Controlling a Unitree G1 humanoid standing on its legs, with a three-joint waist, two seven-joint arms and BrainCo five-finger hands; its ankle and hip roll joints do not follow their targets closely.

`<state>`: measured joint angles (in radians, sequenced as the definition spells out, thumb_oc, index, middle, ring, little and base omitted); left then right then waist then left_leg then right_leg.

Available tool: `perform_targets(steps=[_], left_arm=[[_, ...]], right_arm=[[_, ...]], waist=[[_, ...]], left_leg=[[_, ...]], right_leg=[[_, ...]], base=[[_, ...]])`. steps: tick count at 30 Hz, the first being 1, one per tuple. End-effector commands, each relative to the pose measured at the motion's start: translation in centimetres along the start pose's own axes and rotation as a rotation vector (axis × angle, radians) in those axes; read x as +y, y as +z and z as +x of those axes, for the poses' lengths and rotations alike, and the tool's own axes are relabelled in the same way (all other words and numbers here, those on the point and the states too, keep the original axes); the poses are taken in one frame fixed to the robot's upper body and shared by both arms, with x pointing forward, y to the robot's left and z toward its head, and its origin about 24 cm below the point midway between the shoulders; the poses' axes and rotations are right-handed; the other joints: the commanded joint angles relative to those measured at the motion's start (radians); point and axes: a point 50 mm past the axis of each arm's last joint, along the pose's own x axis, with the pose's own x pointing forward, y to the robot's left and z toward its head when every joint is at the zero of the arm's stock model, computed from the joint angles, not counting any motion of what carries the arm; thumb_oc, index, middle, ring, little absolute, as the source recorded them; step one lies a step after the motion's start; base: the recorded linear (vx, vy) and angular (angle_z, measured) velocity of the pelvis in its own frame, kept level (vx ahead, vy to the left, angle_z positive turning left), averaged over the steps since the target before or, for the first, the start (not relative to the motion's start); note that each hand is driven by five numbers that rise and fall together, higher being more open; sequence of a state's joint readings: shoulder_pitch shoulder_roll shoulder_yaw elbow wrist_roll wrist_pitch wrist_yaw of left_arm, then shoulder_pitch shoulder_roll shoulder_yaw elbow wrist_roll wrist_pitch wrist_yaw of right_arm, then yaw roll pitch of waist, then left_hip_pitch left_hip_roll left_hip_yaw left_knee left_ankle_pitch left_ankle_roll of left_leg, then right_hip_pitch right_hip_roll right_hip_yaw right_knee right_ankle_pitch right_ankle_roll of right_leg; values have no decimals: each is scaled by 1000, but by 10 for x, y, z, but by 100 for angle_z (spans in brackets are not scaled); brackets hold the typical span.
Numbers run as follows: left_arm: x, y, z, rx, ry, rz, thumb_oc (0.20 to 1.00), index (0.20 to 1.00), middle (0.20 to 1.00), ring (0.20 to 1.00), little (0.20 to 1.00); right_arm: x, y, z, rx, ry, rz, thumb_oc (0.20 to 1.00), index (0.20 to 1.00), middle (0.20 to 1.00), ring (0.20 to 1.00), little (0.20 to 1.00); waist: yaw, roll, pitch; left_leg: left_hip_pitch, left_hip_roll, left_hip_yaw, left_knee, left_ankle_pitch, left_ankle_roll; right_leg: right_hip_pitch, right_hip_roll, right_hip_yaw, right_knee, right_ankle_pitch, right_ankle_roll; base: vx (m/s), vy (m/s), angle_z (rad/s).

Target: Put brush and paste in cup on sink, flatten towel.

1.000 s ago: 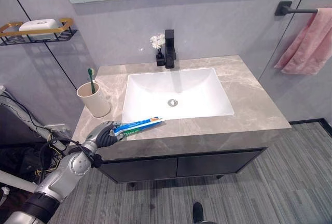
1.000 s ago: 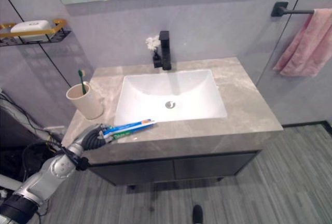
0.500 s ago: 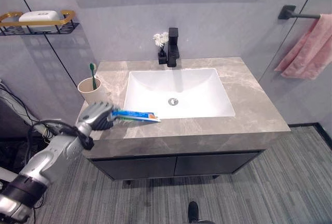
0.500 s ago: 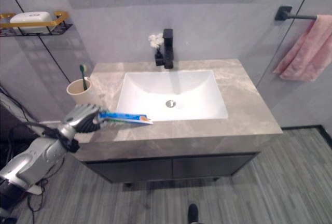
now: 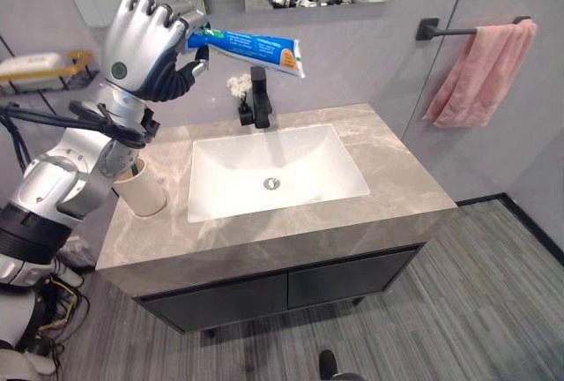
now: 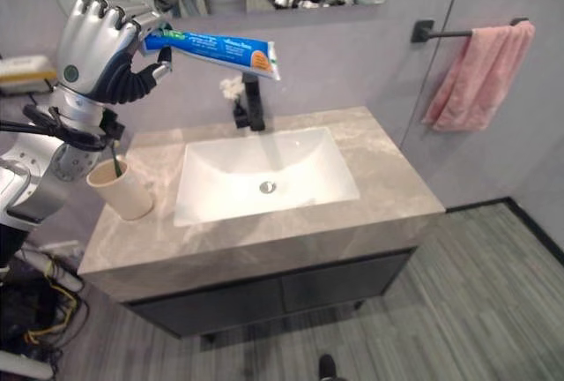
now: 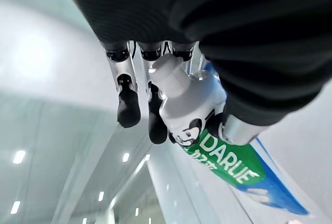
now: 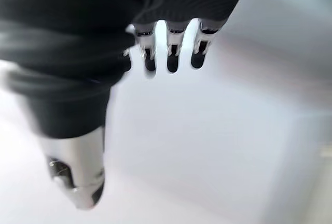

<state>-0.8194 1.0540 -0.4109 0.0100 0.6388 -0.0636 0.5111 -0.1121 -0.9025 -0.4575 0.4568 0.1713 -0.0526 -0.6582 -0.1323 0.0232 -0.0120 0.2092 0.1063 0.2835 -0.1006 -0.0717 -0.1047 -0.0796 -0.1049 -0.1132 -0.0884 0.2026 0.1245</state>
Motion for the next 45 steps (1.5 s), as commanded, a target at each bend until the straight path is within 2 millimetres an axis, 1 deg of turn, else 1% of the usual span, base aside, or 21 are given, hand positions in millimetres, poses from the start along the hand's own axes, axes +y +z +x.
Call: perform_targets(steps=[1, 3, 4, 5, 6, 8, 11, 12, 13, 14, 15, 16, 17, 19, 20, 21, 24, 25, 27, 37, 45], left_arm=[[58, -31, 24, 70, 256, 153, 200, 200, 200, 200, 200], [63, -31, 23, 98, 293, 127, 200, 200, 200, 200, 200], [64, -32, 21, 101, 291, 132, 200, 200, 200, 200, 200], [64, -32, 20, 123, 308, 86, 200, 200, 200, 200, 200], [64, -33, 19, 127, 307, 90, 200, 200, 200, 200, 200], [62, -33, 16, 162, 314, 33, 200, 200, 200, 200, 200], [59, -33, 12, 181, 311, 1, 200, 200, 200, 200, 200], [57, -30, 13, 181, 320, -24, 200, 200, 200, 200, 200], [56, -30, 13, 188, 322, -36, 200, 200, 200, 200, 200], [53, -26, 16, 190, 343, -77, 200, 200, 200, 200, 200], [54, -27, 16, 190, 344, -75, 200, 200, 200, 200, 200], [54, -21, 19, 175, 362, -103, 200, 200, 200, 200, 200], [54, -22, 19, 175, 362, -102, 200, 200, 200, 200, 200], [48, -8, 22, 147, 375, -169, 200, 200, 200, 200, 200], [47, -4, 23, 134, 376, -185, 200, 200, 200, 200, 200], [47, -4, 23, 134, 376, -184, 200, 200, 200, 200, 200], [45, 7, 23, 87, 379, -225, 200, 200, 200, 200, 200], [45, 7, 23, 87, 379, -225, 200, 200, 200, 200, 200], [37, 14, 19, 78, 365, -269, 200, 200, 200, 200, 200], [7, 33, 3, 77, 241, -402, 200, 200, 200, 200, 200], [-5, 40, -7, 87, 182, -455, 200, 200, 200, 200, 200]], right_arm=[[17, 48, 0, -268, 46, -41, 1000, 1000, 1000, 1000, 1000], [47, 84, -19, -414, 182, 10, 1000, 1000, 1000, 1000, 1000], [49, 86, -20, -417, 187, 12, 1000, 1000, 1000, 1000, 1000], [82, 98, -42, -412, 388, 131, 1000, 1000, 1000, 1000, 1000], [84, 100, -42, -413, 393, 136, 1000, 1000, 1000, 1000, 1000], [122, 105, -77, -382, 697, 206, 1000, 1000, 1000, 1000, 1000], [142, 115, -94, -370, 825, 253, 1000, 1000, 1000, 1000, 1000], [157, 122, -116, -346, 946, 341, 1000, 1000, 1000, 1000, 1000], [163, 127, -121, -315, 972, 400, 1000, 1000, 1000, 1000, 1000], [179, 144, -153, -251, 1123, 594, 1000, 1000, 1000, 1000, 1000], [179, 145, -153, -251, 1124, 597, 1000, 1000, 1000, 1000, 1000], [185, 165, -175, -230, 1230, 742, 1000, 1000, 1000, 1000, 1000], [185, 165, -175, -229, 1232, 744, 1000, 1000, 1000, 1000, 1000], [185, 210, -221, -181, 1447, 1092, 1000, 1000, 1000, 1000, 1000], [184, 219, -229, -166, 1481, 1159, 1000, 1000, 1000, 1000, 1000], [184, 219, -229, -166, 1482, 1162, 1000, 1000, 1000, 1000, 1000], [174, 253, -252, -147, 1585, 1411, 1000, 1000, 1000, 1000, 1000], [174, 253, -252, -147, 1585, 1412, 1000, 1000, 1000, 1000, 1000], [161, 275, -254, -227, 1562, 1533, 1000, 1000, 1000, 1000, 1000], [146, 292, -258, -217, 1553, 1757, 1000, 1000, 1000, 1000, 1000], [140, 298, -262, -247, 1574, 1776, 1000, 1000, 1000, 1000, 1000]], waist=[[9, -31, -43], [27, -32, -51], [22, -31, -50], [39, -34, -52], [34, -33, -51], [51, -37, -53], [57, -36, -53], [68, -33, -50], [69, -33, -48], [80, -30, -43], [78, -31, -41], [89, -29, -38], [88, -30, -38], [109, -27, -27], [114, -27, -26], [112, -28, -26], [135, -25, -20], [134, -25, -20], [148, -23, -20], [165, -34, -22], [167, -45, -23]], left_leg=[[-107, 56, -56, 13, 73, -41], [-101, 55, -54, 13, 73, -38], [-100, 55, -52, 13, 72, -38], [-94, 55, -54, 13, 73, -37], [-94, 55, -53, 13, 74, -37], [-90, 56, -52, 13, 78, -37], [-86, 56, -51, 13, 80, -38], [-79, 58, -53, 13, 76, -39], [-82, 57, -54, 13, 83, -39], [-76, 56, -57, 13, 80, -40], [-80, 55, -57, 13, 86, -40], [-83, 55, -62, 13, 91, -40], [-83, 55, -63, 13, 91, -40], [-84, 54, -75, 13, 92, -41], [-91, 52, -79, 13, 100, -40], [-92, 52, -81, 13, 100, -40], [-101, 49, -98, 13, 106, -40], [-102, 49, -99, 13, 106, -40], [-108, 47, -111, 13, 110, -41], [-119, 40, -143, 13, 110, -41], [-120, 41, -146, 13, 109, -38]], right_leg=[[102, -89, 2, 1, -63, 92], [107, -89, 2, 1, -65, 86], [107, -89, 3, 1, -65, 86], [115, -87, 3, 1, -69, 82], [114, -88, 4, 1, -68, 82], [120, -88, 1, 1, -69, 77], [126, -87, -1, 1, -72, 73], [137, -85, -5, 1, -80, 72], [135, -87, -6, 1, -75, 69], [145, -87, -10, 1, -82, 67], [142, -88, -10, 1, -77, 65], [143, -89, -17, 1, -79, 63], [144, -89, -17, 1, -79, 63], [155, -90, -31, 1, -87, 59], [151, -92, -35, 1, -83, 57], [151, -93, -36, 1, -83, 57], [157, -99, -53, 1, -87, 53], [157, -99, -54, 1, -88, 53], [162, -103, -69, 1, -90, 52], [179, -107, -100, 1, -98, 45], [181, -104, -106, 1, -101, 43]], base=[[-33, 10, -4], [-11, 8, -5], [-21, 2, -5], [-16, -1, -4], [-31, -7, -2], [-13, -4, 2], [0, 0, 0], [0, 0, 0], [0, 0, 0], [-50, -6, 3], [-40, -11, 4], [-35, -11, 5], [-8, -9, 3], [0, -9, 4], [0, 0, 0], [0, 0, 0], [1, -8, 8], [11, -13, 21], [19, -7, 17], [28, -6, 11], [12, -6, 4]])
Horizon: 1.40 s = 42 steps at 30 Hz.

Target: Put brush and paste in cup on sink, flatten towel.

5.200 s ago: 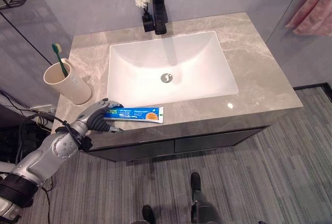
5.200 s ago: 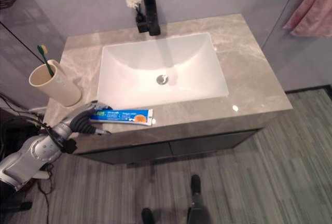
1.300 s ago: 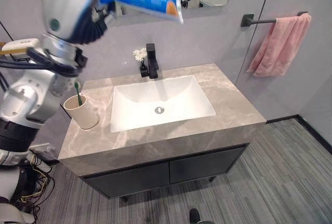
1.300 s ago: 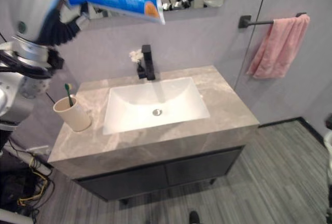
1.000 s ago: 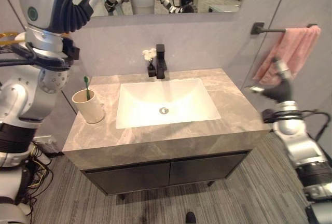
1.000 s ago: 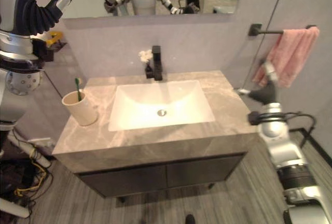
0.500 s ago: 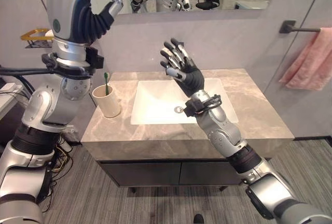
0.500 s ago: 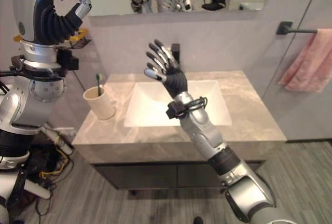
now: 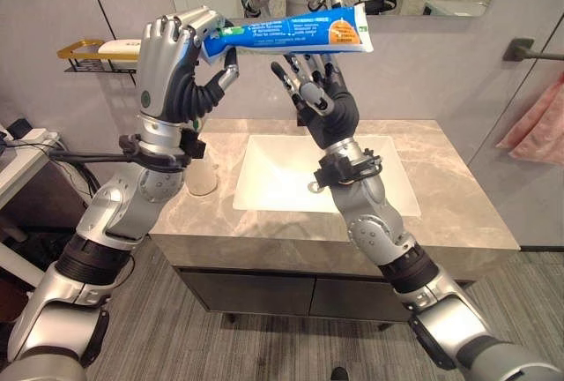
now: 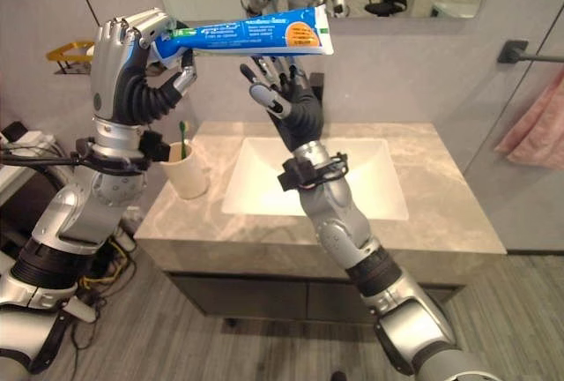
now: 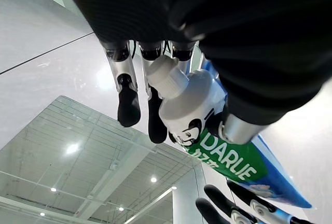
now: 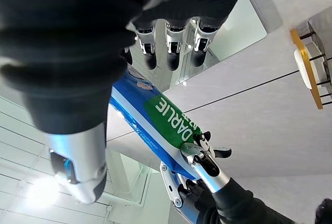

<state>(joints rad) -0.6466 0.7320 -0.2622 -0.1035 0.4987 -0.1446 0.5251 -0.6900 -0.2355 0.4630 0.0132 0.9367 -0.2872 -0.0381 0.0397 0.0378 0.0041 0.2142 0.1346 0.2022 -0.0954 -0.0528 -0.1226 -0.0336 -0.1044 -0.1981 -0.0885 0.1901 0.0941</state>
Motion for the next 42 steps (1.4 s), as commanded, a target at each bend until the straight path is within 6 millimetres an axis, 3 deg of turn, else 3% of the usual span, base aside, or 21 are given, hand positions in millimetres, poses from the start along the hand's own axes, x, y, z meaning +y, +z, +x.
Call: perform_targets(steps=[1, 25, 29, 32, 34, 36, 39, 42], left_arm=[[8, 2, 11, -50, 5, 4, 200, 200, 200, 200, 200], [-32, 18, -34, 46, -210, -263, 200, 200, 200, 200, 200], [-39, 20, -42, 82, -240, -307, 200, 200, 200, 200, 200], [-46, 22, -51, 127, -264, -366, 200, 200, 200, 200, 200], [-50, 23, -57, 152, -282, -398, 200, 200, 200, 200, 200], [-53, 25, -60, 158, -298, -414, 200, 200, 200, 200, 200], [-55, 26, -62, 164, -315, -431, 200, 200, 200, 200, 200], [-59, 28, -69, 198, -344, -481, 200, 200, 200, 200, 200]], right_arm=[[27, 28, 24, -163, 121, 35, 1000, 1000, 1000, 1000, 1000], [31, 20, 25, -170, 57, 117, 1000, 1000, 1000, 1000, 1000], [31, 17, 24, -173, 25, 145, 812, 812, 812, 812, 812], [29, 16, 23, -171, 4, 141, 762, 762, 762, 762, 762], [29, 16, 23, -174, -8, 142, 576, 576, 576, 576, 576], [29, 15, 24, -172, -8, 137, 482, 482, 482, 482, 482], [28, 14, 23, -167, -22, 134, 200, 200, 200, 200, 200], [24, 13, 21, -158, -55, 124, 200, 200, 200, 200, 200]], waist=[[-6, -61, -40], [1, -75, -46], [3, -75, -46], [2, -74, -43], [2, -74, -42], [3, -74, -41], [3, -73, -40], [2, -72, -36]], left_leg=[[-126, 13, -64, 8, 89, -20], [-132, 10, -76, 8, 88, -10], [-131, 10, -73, 8, 87, -8], [-128, 9, -71, 8, 86, -6], [-127, 9, -72, 8, 85, -4], [-127, 8, -72, 8, 84, -3], [-128, 6, -74, 8, 84, -2], [-128, 4, -75, 8, 83, 1]], right_leg=[[134, -105, -20, 1, -88, 73], [133, -104, -30, 1, -89, 67], [131, -106, -28, 1, -88, 66], [132, -106, -27, 1, -87, 65], [132, -106, -25, 1, -87, 64], [133, -106, -25, 1, -87, 63], [135, -105, -29, 1, -87, 63], [134, -108, -29, 1, -85, 64]], base=[[0, 0, 0], [0, 0, 0], [0, 0, 0], [0, 0, 0], [0, 0, 0], [0, 0, 0], [0, 0, 0], [0, 0, 0]])
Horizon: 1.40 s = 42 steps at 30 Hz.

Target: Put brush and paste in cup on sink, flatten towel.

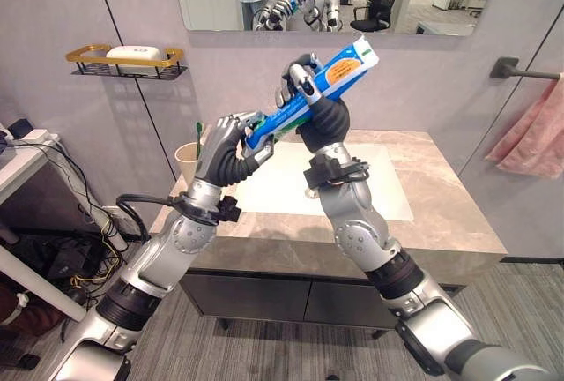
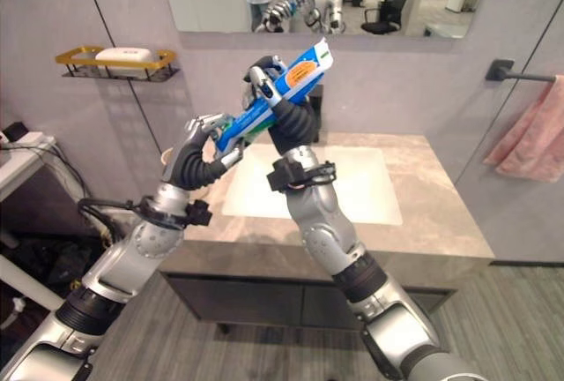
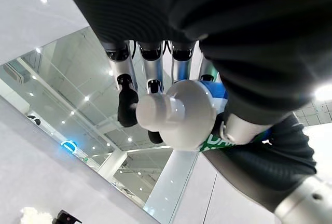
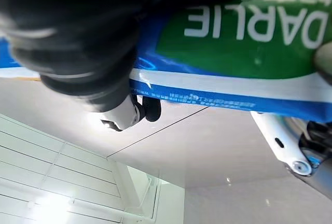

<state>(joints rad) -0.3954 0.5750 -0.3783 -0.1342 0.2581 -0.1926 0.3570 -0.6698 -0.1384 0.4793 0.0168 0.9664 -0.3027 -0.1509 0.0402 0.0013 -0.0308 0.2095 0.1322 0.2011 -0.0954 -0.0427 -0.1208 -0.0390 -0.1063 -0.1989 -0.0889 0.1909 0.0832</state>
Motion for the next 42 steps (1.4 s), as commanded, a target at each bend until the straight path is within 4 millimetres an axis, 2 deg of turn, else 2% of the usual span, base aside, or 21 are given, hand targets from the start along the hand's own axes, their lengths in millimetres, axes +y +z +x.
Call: perform_targets(steps=[1, 4, 5, 6, 7, 8, 10, 13, 15, 17, 18, 21, 24, 25, 27, 28, 30, 32, 33, 35, 42], left_arm=[[-1, 4, 2, -24, -53, -18, 200, 200, 200, 200, 200], [0, 2, -2, -8, -50, -34, 200, 200, 200, 200, 200], [-3, -1, -8, 28, -50, -62, 470, 470, 470, 470, 470], [-3, -1, -8, 28, -50, -62, 570, 570, 570, 570, 570], [-2, -1, -8, 29, -50, -62, 1000, 1000, 1000, 1000, 1000], [-5, -7, -20, 81, -43, -86, 1000, 1000, 1000, 1000, 1000], [-6, -9, -24, 104, -41, -104, 1000, 1000, 1000, 1000, 1000], [-6, -18, -43, 201, -42, -161, 1000, 1000, 1000, 1000, 1000], [-5, -21, -49, 226, -38, -170, 1000, 1000, 1000, 1000, 1000], [3, -23, -60, 250, -27, -190, 1000, 1000, 1000, 1000, 1000], [4, -23, -60, 251, -27, -190, 1000, 1000, 1000, 1000, 1000], [18, -31, -79, 322, -5, -189, 1000, 1000, 1000, 1000, 1000], [28, -46, -108, 458, -20, -161, 1000, 1000, 1000, 1000, 1000], [30, -59, -128, 564, -44, -129, 1000, 1000, 1000, 1000, 1000], [37, -69, -151, 673, -59, -130, 1000, 1000, 1000, 1000, 1000], [37, -69, -151, 673, -59, -130, 1000, 1000, 1000, 1000, 1000], [43, -72, -162, 720, -71, -113, 1000, 1000, 1000, 1000, 1000], [44, -79, -180, 810, -54, -152, 1000, 1000, 1000, 1000, 1000], [44, -79, -180, 810, -54, -152, 1000, 1000, 1000, 1000, 1000], [46, -85, -205, 942, -3, -255, 1000, 1000, 1000, 1000, 1000], [37, -88, -213, 989, -46, -309, 1000, 1000, 1000, 1000, 1000]], right_arm=[[21, 24, 19, -147, 73, 1, 200, 200, 200, 200, 200], [19, 23, 19, -138, 60, -16, 200, 200, 200, 200, 200], [17, 23, 19, -129, 49, -23, 200, 200, 200, 200, 200], [17, 23, 19, -128, 49, -23, 200, 200, 200, 200, 200], [17, 23, 19, -128, 49, -23, 200, 200, 200, 200, 200], [15, 26, 20, -137, 44, -43, 200, 200, 200, 200, 200], [15, 27, 20, -142, 37, -49, 200, 200, 200, 200, 200], [11, 34, 24, -162, 6, -90, 200, 200, 200, 200, 200], [10, 36, 25, -170, -2, -110, 200, 200, 200, 200, 200], [7, 49, 31, -206, -11, -189, 200, 200, 200, 200, 200], [8, 49, 31, -206, -10, -189, 200, 200, 200, 200, 200], [0, 73, 39, -249, -18, -384, 200, 200, 200, 200, 200], [-8, 93, 48, -286, -55, -518, 200, 200, 200, 200, 200], [-13, 102, 51, -294, -79, -574, 200, 200, 200, 200, 200], [-15, 114, 56, -310, -84, -647, 200, 200, 200, 200, 200], [-15, 113, 56, -310, -84, -646, 200, 200, 200, 200, 200], [-15, 121, 62, -321, -86, -690, 200, 200, 200, 200, 200], [-17, 129, 65, -331, -97, -728, 200, 200, 200, 200, 200], [-17, 129, 65, -331, -96, -728, 200, 200, 200, 200, 200], [-16, 143, 68, -361, -102, -768, 200, 200, 200, 200, 200], [-20, 153, 69, -388, -133, -774, 200, 200, 200, 200, 200]], waist=[[3, -36, 0], [3, -36, 2], [6, -37, 4], [6, -37, 4], [6, -37, 3], [16, -39, 8], [18, -40, 10], [37, -43, 18], [42, -45, 20], [65, -49, 27], [63, -50, 27], [93, -60, 33], [136, -73, 40], [162, -79, 44], [198, -88, 47], [197, -89, 47], [221, -96, 48], [243, -105, 52], [242, -105, 52], [271, -115, 58], [293, -129, 70]], left_leg=[[-124, 6, -74, 8, 74, 0], [-126, 3, -75, 8, 75, 1], [-129, 1, -77, 8, 75, 3], [-129, 1, -77, 8, 75, 3], [-129, 1, -77, 8, 75, 3], [-134, -1, -81, 8, 76, 4], [-137, -2, -84, 8, 77, 6], [-145, -8, -93, 8, 78, 11], [-148, -11, -97, 8, 79, 12], [-161, -18, -111, 8, 82, 14], [-161, -18, -112, 8, 82, 14], [-183, -28, -134, 8, 88, 17], [-202, -44, -167, 8, 93, 24], [-214, -53, -184, 8, 97, 28], [-226, -61, -203, 8, 100, 35], [-226, -62, -203, 8, 100, 35], [-234, -69, -216, 8, 100, 39], [-243, -75, -228, 8, 103, 42], [-243, -75, -228, 8, 103, 42], [-261, -84, -250, 8, 106, 49], [-290, -97, -289, 8, 114, 53]], right_leg=[[139, -107, -28, 2, -85, 75], [138, -109, -28, 2, -83, 76], [137, -111, -27, 2, -82, 76], [136, -111, -27, 2, -82, 76], [136, -111, -27, 2, -82, 76], [136, -113, -31, 2, -82, 76], [136, -114, -33, 2, -82, 76], [137, -118, -42, 2, -80, 77], [137, -119, -44, 2, -79, 78], [138, -125, -56, 2, -79, 80], [138, -125, -57, 2, -79, 81], [135, -131, -71, 2, -80, 84], [141, -139, -98, 2, -79, 87], [144, -143, -116, 2, -78, 90], [147, -147, -134, 2, -78, 96], [147, -147, -134, 2, -78, 97], [150, -150, -145, 2, -79, 101], [150, -153, -157, 2, -79, 105], [150, -153, -158, 2, -79, 105], [151, -155, -172, 2, -78, 107], [154, -154, -203, 2, -77, 108]], base=[[0, 0, 0], [0, 0, 0], [0, 0, 0], [0, 0, 0], [0, 0, 0], [0, 0, 0], [0, 0, 0], [-3, 4, 3], [-3, 2, 2], [1, 14, 19], [1, 24, 27], [-14, 17, 27], [-3, 33, 31], [-12, 44, 28], [3, 38, 26], [10, 44, 28], [3, 38, 16], [-1, 25, 14], [3, 27, 22], [0, 26, 12], [6, 19, 17]])
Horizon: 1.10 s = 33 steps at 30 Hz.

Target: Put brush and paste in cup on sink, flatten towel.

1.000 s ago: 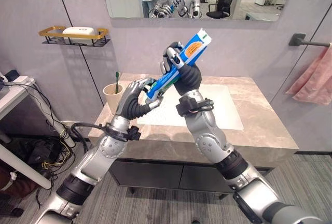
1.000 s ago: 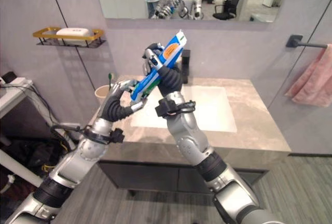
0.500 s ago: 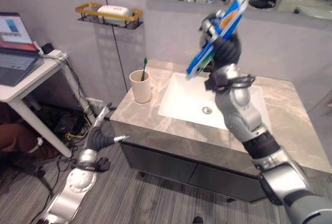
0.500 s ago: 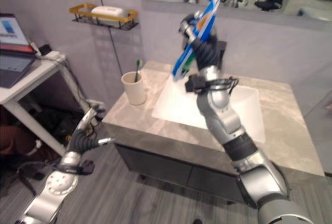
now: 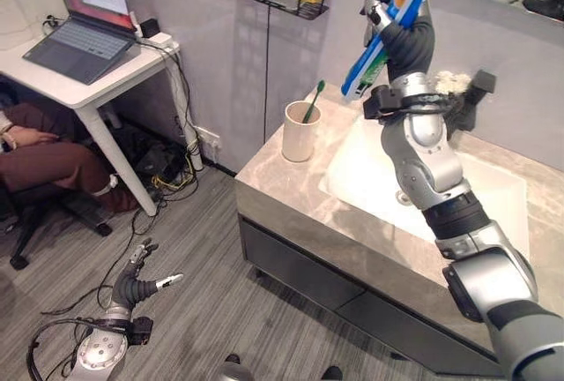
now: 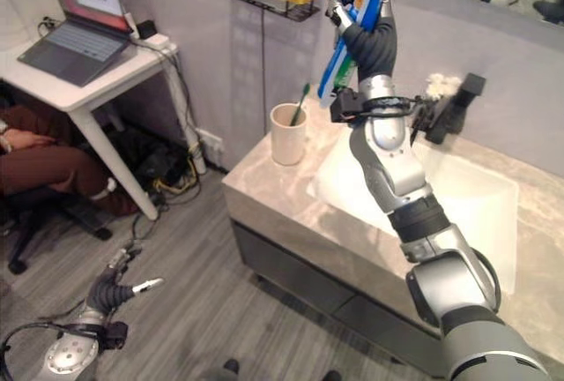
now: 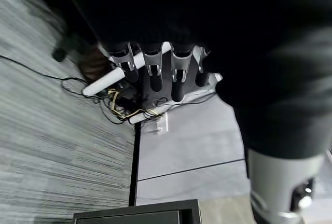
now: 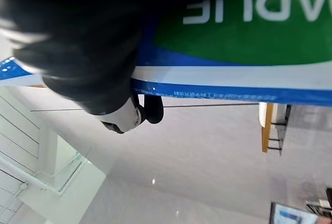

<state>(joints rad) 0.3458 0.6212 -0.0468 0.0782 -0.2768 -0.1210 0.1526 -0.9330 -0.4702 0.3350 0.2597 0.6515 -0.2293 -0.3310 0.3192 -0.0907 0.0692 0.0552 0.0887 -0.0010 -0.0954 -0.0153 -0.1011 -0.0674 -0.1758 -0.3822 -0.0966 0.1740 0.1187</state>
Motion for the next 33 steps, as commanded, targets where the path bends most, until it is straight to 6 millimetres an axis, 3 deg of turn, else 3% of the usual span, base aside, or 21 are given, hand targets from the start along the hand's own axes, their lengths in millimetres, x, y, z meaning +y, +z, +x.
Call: perform_targets(steps=[1, 7, 18, 33], left_arm=[[0, 23, 7, -99, -72, 31, 1000, 1000, 1000, 1000, 1000], [-8, 24, 10, -98, -127, 56, 1000, 1000, 1000, 1000, 1000], [-12, 35, 13, -142, -156, 77, 1000, 1000, 1000, 1000, 1000], [-14, 43, 12, -179, -161, 69, 1000, 1000, 1000, 1000, 1000]], right_arm=[[-2, 60, 30, -234, -10, -31, 200, 200, 200, 200, 200], [-15, 61, 34, -240, -88, -52, 200, 200, 200, 200, 200], [-18, 69, 42, -273, -153, -49, 200, 200, 200, 200, 200], [-21, 56, 43, -209, -167, -80, 200, 200, 200, 200, 200]], waist=[[18, -39, -28], [36, -49, -25], [71, -58, -17], [86, -51, -10]], left_leg=[[-140, -55, -93, 8, 88, 33], [-168, -64, -132, 8, 93, 35], [-191, -80, -164, 8, 91, 38], [-209, -109, -186, 8, 92, 49]], right_leg=[[184, -83, -26, 9, -60, 72], [185, -77, -59, 9, -62, 75], [181, -78, -76, 9, -68, 81], [182, -96, -97, 9, -53, 91]], base=[[10, 10, 24], [8, 13, 17], [4, 12, 7], [8, 10, 6]])
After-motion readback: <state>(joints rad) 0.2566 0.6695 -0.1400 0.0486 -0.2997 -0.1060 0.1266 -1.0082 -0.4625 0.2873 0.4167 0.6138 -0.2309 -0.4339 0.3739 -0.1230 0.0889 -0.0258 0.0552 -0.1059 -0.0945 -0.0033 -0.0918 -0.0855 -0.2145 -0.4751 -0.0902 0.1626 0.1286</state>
